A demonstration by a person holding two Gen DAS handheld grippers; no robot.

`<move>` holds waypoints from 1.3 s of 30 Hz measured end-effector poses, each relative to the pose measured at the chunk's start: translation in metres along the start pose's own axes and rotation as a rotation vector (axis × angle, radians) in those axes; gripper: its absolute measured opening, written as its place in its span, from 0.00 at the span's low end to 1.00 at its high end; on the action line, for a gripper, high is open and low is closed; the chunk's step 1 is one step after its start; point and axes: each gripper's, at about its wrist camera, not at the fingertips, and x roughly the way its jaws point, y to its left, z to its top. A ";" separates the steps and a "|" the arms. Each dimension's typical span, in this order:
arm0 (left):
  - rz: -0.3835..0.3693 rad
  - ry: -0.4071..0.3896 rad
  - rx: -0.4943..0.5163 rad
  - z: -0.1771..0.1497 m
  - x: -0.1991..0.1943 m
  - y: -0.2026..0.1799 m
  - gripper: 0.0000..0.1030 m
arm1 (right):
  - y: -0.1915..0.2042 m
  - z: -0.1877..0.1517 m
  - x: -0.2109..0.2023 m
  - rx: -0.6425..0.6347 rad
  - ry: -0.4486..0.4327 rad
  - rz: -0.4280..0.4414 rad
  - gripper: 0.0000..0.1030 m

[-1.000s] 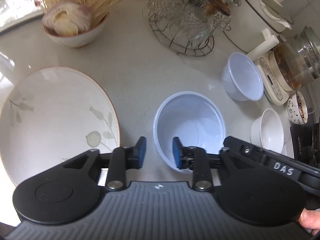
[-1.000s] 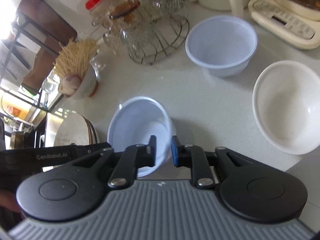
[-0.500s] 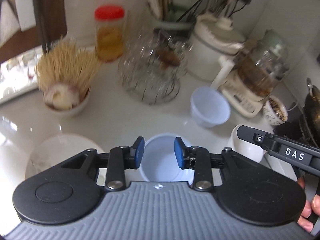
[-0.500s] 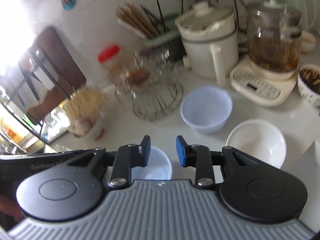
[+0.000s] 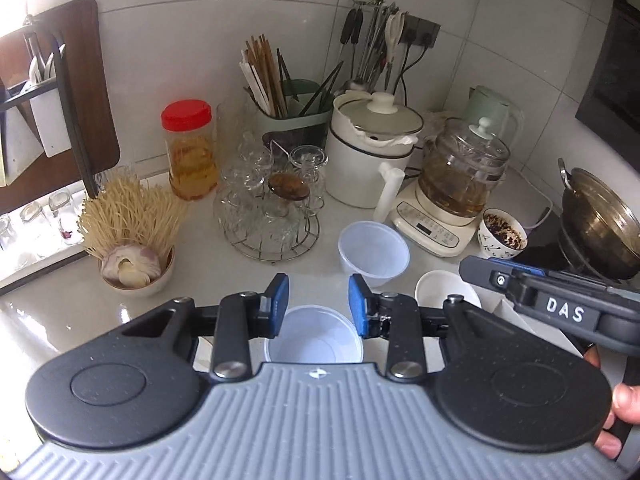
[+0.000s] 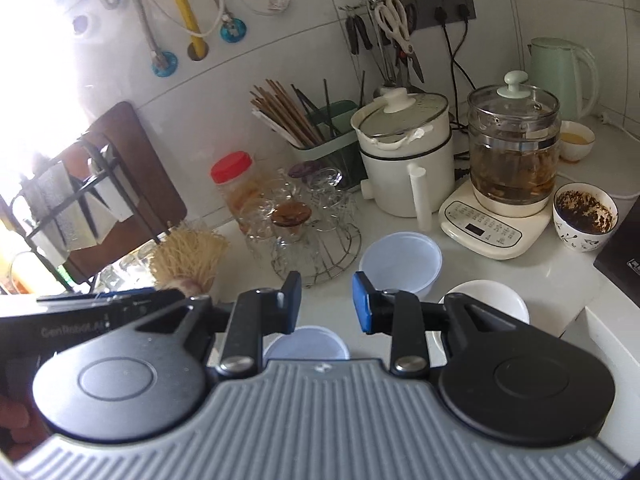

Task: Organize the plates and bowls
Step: 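Move both open tools to the second plastic bowl beside the kettle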

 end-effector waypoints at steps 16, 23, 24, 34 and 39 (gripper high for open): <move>-0.047 0.056 0.001 -0.008 0.008 -0.010 0.37 | 0.001 -0.005 -0.002 -0.038 0.072 -0.018 0.31; -0.087 0.115 0.007 0.005 0.042 -0.024 0.37 | -0.020 0.004 0.011 -0.017 0.108 -0.045 0.31; -0.095 0.121 0.004 0.007 0.047 -0.026 0.37 | -0.025 0.006 0.014 -0.007 0.114 -0.055 0.31; -0.113 0.180 -0.013 0.023 0.093 -0.038 0.37 | -0.063 0.019 0.037 0.067 0.151 -0.088 0.31; -0.100 0.198 -0.026 0.027 0.112 -0.035 0.37 | -0.074 0.024 0.058 0.088 0.184 -0.073 0.31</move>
